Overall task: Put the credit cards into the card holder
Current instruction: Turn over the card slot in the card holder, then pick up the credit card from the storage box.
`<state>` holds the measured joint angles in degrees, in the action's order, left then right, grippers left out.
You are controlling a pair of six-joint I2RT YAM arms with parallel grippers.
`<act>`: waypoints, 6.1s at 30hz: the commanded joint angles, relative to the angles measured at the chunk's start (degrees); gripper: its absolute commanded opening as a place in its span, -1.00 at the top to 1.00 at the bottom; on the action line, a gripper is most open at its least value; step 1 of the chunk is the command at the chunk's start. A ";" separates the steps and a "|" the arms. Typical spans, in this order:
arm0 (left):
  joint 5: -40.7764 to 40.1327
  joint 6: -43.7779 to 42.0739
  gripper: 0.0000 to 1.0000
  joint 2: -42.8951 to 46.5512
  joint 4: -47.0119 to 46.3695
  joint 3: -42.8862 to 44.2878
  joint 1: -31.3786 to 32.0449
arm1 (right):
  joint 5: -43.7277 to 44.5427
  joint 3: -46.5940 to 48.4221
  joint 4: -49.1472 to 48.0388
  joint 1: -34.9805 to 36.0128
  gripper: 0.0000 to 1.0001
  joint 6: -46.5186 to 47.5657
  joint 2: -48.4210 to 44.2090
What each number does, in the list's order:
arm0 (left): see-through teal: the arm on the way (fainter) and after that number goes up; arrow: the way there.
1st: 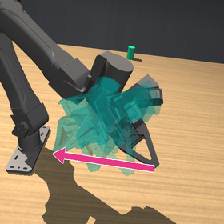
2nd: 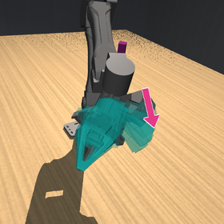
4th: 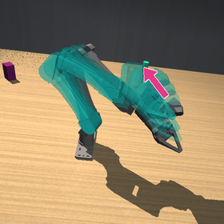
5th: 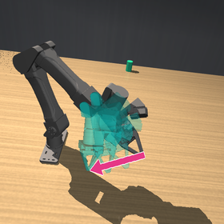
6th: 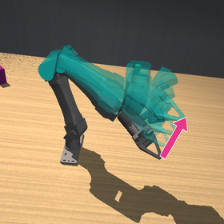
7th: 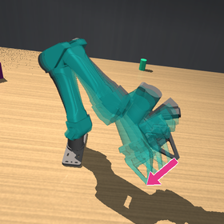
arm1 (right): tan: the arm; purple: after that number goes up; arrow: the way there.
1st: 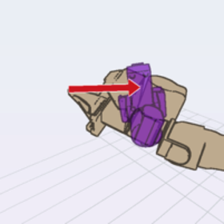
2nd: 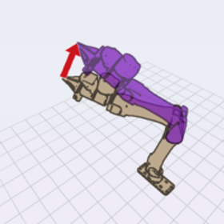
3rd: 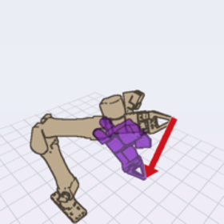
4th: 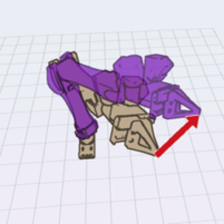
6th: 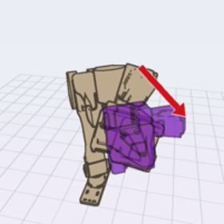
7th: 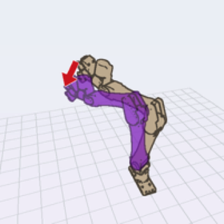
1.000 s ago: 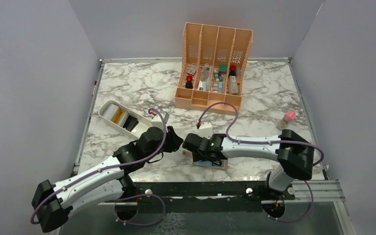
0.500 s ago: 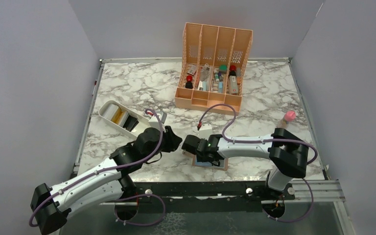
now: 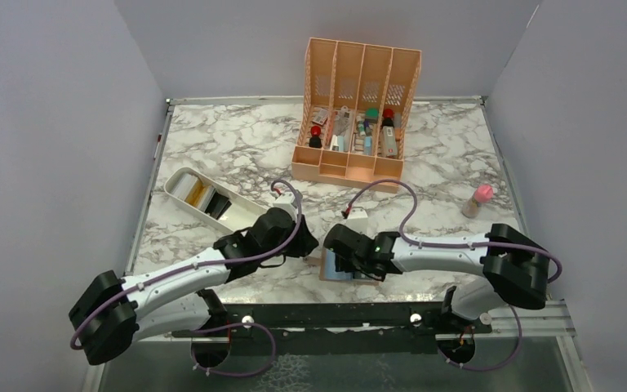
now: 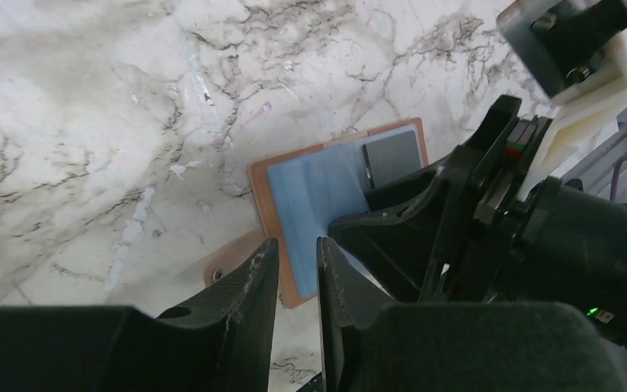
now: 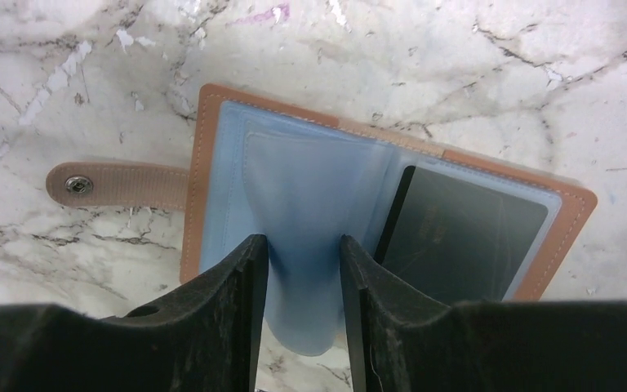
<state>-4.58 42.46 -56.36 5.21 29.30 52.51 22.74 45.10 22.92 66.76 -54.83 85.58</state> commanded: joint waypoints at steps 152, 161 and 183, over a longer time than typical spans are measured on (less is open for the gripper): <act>-27.46 -71.37 -0.19 -37.25 0.42 22.36 -51.80 | -2.07 -18.06 1.64 -6.12 0.68 3.23 -28.19; -23.60 -72.46 0.07 -35.48 3.40 24.32 -51.85 | -1.64 -18.25 2.04 -6.16 0.68 3.21 -29.11; -17.44 -67.55 0.89 -33.70 12.58 29.79 -51.23 | -2.06 -18.11 1.70 -6.16 0.68 2.83 -28.16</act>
<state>-24.97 -27.64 -92.71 15.00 56.51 1.26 19.00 26.70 23.68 60.75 -52.38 57.32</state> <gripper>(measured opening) 0.078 0.158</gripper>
